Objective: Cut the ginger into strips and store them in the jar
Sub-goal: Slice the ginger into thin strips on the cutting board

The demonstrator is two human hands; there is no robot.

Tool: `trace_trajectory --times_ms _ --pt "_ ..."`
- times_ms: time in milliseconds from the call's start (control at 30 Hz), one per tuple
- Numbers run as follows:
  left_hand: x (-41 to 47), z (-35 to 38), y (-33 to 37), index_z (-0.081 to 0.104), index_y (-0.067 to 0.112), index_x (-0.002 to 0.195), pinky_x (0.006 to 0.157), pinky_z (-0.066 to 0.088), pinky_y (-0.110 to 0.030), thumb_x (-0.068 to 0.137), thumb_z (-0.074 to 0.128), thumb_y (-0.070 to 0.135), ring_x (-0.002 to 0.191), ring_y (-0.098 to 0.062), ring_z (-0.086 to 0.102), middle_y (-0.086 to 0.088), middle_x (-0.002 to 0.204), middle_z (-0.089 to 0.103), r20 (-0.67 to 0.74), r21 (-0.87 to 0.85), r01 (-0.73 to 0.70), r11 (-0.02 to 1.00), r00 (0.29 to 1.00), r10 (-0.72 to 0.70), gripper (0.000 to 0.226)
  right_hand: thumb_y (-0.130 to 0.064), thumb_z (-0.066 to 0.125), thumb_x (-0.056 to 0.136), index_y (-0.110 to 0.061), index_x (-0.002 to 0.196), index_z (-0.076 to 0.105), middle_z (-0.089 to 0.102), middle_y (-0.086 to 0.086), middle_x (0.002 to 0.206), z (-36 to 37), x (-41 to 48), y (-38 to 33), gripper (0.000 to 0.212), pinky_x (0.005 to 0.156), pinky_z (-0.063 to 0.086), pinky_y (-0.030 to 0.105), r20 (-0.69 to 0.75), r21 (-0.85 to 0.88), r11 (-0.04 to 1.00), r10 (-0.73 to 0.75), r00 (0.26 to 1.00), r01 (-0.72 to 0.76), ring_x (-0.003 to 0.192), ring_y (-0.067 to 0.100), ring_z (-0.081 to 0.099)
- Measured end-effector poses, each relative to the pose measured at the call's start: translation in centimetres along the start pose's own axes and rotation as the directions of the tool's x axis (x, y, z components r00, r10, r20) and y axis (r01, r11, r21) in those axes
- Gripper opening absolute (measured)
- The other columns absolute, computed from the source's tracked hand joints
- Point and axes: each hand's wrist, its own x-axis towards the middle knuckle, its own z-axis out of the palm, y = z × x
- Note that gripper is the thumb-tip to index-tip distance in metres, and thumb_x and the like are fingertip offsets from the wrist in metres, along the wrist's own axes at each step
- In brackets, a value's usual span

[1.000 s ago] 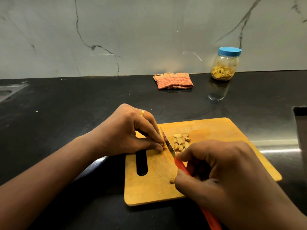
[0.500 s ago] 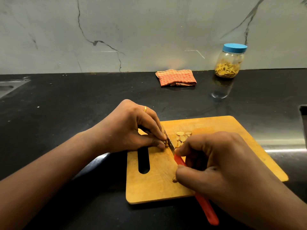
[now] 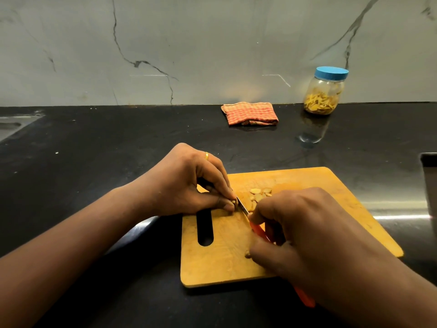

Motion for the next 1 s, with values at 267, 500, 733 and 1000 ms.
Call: trace_trajectory --times_ms 267,500,733,1000 --pt "0.0 -0.2 0.0 0.081 0.016 0.091 0.075 0.06 -0.026 0.079 0.08 0.024 0.089 -0.01 0.071 0.008 0.094 0.073 0.03 -0.022 0.04 0.999 0.999 -0.04 0.014 -0.046 0.054 0.07 -0.031 0.078 0.07 0.044 -0.022 0.056 0.1 -1.3 0.9 0.024 0.045 0.032 0.004 0.012 -0.008 1.0 -0.015 1.0 0.016 0.047 -0.007 0.042" --pt "-0.1 -0.1 0.1 0.08 0.015 0.092 0.076 0.06 -0.027 0.079 0.081 0.021 0.089 -0.01 0.072 0.006 0.096 0.073 0.021 -0.033 0.033 0.999 0.999 -0.033 0.014 -0.044 0.063 0.068 -0.029 0.077 0.071 0.048 -0.02 0.056 0.3 -1.0 1.0 0.019 0.045 0.034 0.006 -0.082 0.041 0.998 -0.037 0.996 0.04 0.053 0.002 0.05" --pt "-0.2 -0.1 0.0 0.08 0.014 0.092 0.077 0.059 -0.024 0.079 0.082 0.018 0.09 -0.01 0.071 0.005 0.097 0.073 0.017 -0.035 0.014 0.999 1.0 -0.014 0.014 -0.036 0.072 0.063 -0.029 0.08 0.074 0.056 -0.019 0.057 -0.6 -1.4 1.1 0.018 0.044 0.038 0.006 -0.12 0.109 0.994 -0.017 0.993 0.03 0.053 0.0 0.057" --pt "-0.3 -0.2 0.0 0.08 0.012 0.093 0.078 0.058 -0.023 0.08 0.081 0.017 0.09 -0.01 0.072 0.004 0.098 0.073 0.017 -0.047 0.002 0.999 1.0 -0.001 0.014 -0.045 0.064 0.064 -0.029 0.079 0.073 0.055 -0.017 0.055 0.2 -0.9 1.6 0.024 0.045 0.035 0.003 -0.119 0.152 0.988 0.042 0.992 -0.023 0.057 0.0 0.057"
